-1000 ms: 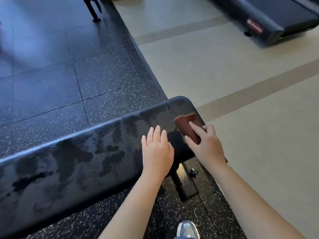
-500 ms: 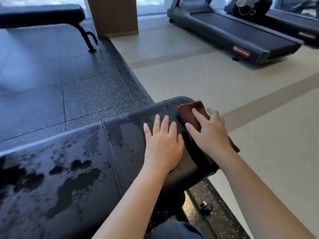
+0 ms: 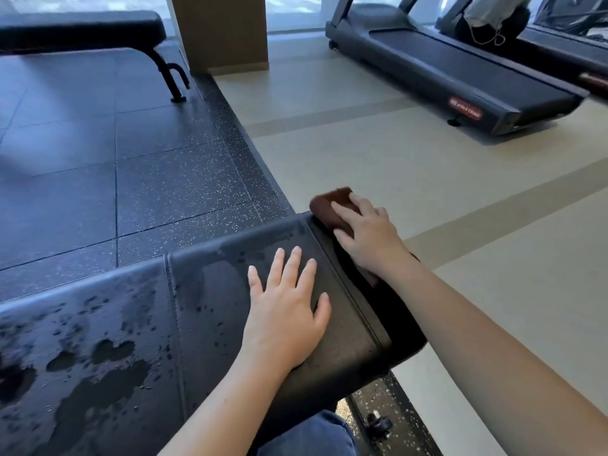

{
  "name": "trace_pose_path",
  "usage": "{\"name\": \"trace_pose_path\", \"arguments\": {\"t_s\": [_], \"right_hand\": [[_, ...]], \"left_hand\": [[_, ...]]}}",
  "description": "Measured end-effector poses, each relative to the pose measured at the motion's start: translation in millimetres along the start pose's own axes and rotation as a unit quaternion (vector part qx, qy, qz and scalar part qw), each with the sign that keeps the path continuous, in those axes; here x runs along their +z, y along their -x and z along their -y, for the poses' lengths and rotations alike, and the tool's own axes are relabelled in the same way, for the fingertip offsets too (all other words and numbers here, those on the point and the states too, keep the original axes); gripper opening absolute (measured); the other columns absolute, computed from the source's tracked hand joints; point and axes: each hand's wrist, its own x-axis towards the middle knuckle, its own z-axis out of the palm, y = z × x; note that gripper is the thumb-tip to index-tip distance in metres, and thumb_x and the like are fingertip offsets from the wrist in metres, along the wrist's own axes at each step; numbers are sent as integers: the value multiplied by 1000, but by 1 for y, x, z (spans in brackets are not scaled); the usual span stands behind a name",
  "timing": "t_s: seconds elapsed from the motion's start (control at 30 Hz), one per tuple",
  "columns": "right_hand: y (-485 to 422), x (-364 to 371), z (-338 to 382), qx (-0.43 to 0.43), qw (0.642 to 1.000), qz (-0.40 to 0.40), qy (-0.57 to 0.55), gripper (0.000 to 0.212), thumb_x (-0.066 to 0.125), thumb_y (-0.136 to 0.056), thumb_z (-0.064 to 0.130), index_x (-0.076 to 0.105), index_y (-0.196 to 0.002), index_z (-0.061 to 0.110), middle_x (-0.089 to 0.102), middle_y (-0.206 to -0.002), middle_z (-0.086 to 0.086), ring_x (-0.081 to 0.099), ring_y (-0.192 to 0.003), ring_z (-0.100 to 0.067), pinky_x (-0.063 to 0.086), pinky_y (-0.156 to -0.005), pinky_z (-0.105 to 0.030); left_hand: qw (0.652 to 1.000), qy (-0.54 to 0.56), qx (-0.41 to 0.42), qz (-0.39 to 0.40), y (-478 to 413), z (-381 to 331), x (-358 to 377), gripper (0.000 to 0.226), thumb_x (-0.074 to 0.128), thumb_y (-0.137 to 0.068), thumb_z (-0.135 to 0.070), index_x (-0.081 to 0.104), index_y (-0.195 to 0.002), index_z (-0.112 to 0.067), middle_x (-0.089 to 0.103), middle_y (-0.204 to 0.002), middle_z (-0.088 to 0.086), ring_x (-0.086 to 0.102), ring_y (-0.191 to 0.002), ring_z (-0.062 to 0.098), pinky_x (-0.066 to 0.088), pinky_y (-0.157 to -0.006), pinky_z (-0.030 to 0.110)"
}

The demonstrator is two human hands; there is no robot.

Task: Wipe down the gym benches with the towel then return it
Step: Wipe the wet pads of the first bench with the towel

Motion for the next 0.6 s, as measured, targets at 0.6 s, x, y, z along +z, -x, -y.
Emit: {"name": "trace_pose_path", "arguments": {"t_s": [0.6], "right_hand": [[-33, -6, -39, -58, 961, 60, -262, 45, 60, -88, 21, 50, -132, 23, 48, -137, -2, 43, -125, -16, 27, -101, -19]], "left_hand": [[999, -18, -19, 18, -2, -4, -6, 62, 25, -91, -52, 13, -147, -31, -1, -156, -9, -13, -141, 10, -14, -110, 45]]}}
